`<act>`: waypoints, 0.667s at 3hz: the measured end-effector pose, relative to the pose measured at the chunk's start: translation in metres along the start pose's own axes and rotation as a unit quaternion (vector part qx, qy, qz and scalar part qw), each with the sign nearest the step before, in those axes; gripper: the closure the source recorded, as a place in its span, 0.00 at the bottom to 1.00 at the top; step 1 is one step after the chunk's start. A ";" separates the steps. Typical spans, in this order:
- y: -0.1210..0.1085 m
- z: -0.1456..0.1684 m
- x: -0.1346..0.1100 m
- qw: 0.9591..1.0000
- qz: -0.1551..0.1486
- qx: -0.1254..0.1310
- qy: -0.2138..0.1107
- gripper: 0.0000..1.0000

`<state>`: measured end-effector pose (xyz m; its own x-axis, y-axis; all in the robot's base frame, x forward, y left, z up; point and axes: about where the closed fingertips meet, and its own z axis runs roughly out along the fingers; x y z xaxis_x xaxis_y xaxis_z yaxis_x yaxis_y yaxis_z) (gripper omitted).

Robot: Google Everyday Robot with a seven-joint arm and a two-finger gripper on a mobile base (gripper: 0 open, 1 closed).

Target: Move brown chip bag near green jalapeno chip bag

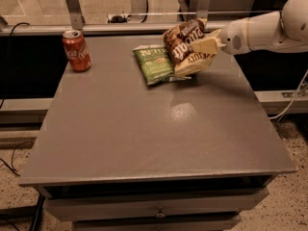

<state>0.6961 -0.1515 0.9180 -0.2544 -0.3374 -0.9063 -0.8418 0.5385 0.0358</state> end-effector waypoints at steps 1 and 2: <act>-0.005 -0.012 0.010 1.000 0.003 0.008 0.006 1.00; -0.008 -0.027 0.015 1.000 0.005 0.013 0.010 1.00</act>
Offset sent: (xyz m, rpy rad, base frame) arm -0.0185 -0.0567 0.0024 -0.0273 0.0085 -0.0492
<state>0.6863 -0.1820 0.9151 -0.2726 -0.3463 -0.8976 -0.8267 0.5616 0.0343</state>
